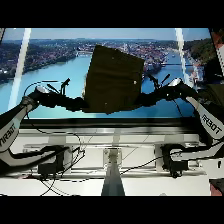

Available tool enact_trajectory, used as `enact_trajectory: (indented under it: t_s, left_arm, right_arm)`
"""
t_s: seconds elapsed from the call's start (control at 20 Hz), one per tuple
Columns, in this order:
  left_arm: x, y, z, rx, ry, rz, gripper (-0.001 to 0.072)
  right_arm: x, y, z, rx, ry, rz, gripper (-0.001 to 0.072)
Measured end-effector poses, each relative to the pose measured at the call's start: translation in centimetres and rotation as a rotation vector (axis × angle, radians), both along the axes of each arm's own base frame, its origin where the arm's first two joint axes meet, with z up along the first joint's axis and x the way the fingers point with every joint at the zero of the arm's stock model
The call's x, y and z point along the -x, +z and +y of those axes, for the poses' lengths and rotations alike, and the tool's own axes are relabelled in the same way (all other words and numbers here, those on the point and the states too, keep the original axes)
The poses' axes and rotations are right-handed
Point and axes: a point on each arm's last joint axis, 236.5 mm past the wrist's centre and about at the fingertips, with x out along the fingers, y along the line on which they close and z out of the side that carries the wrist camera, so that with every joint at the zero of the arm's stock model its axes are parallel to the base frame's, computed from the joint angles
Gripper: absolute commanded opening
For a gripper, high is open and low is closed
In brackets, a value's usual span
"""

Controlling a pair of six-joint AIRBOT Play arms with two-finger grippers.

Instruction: Fold the clothes and pants, and hang the long-sleeved shirts on hangers.

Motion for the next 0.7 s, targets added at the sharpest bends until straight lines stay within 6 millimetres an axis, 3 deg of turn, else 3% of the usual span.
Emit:
enact_trajectory:
  t_s: [0.05,0.1,0.15,0.2,0.35,0.5,0.6,0.7]
  left_arm:
    - [0.1,-0.4,-0.3,-0.007,-0.011,0.000,0.0106]
    - [0.3,-0.8,-0.4,-0.013,-0.023,-0.001,0.0012]
    - [0.4,-0.9,-0.6,-0.014,-0.035,-0.002,0.0010]
    - [0.5,-1.0,-0.8,-0.010,-0.044,-0.007,0.0010]
    - [0.2,-0.9,-1.1,-0.008,-0.064,-0.026,0.0009]
    - [-1.9,0.0,-0.9,-0.024,-0.071,-0.101,0.0008]
    - [-4.1,2.5,-1.2,-0.015,-0.072,-0.188,0.0008]
    - [-7.1,6.7,-1.3,-0.012,-0.074,-0.330,0.0008]
  right_arm:
    - [-0.1,0.0,0.0,0.000,-0.004,-0.003,0.0323]
    - [-0.3,-0.1,-0.1,0.006,-0.009,-0.010,0.0232]
    - [-0.4,-0.3,-0.3,0.016,-0.008,-0.016,0.0117]
    - [-0.6,-0.4,-0.3,0.021,-0.011,-0.021,0.0046]
    - [-0.6,-0.1,-0.2,0.015,-0.011,-0.023,0.0045]
    - [-0.7,1.4,0.2,-0.011,0.024,-0.054,0.0044]
    - [-1.6,3.6,0.5,-0.029,0.054,-0.110,0.0044]
    - [-3.1,7.1,1.0,-0.057,0.074,-0.201,0.0045]
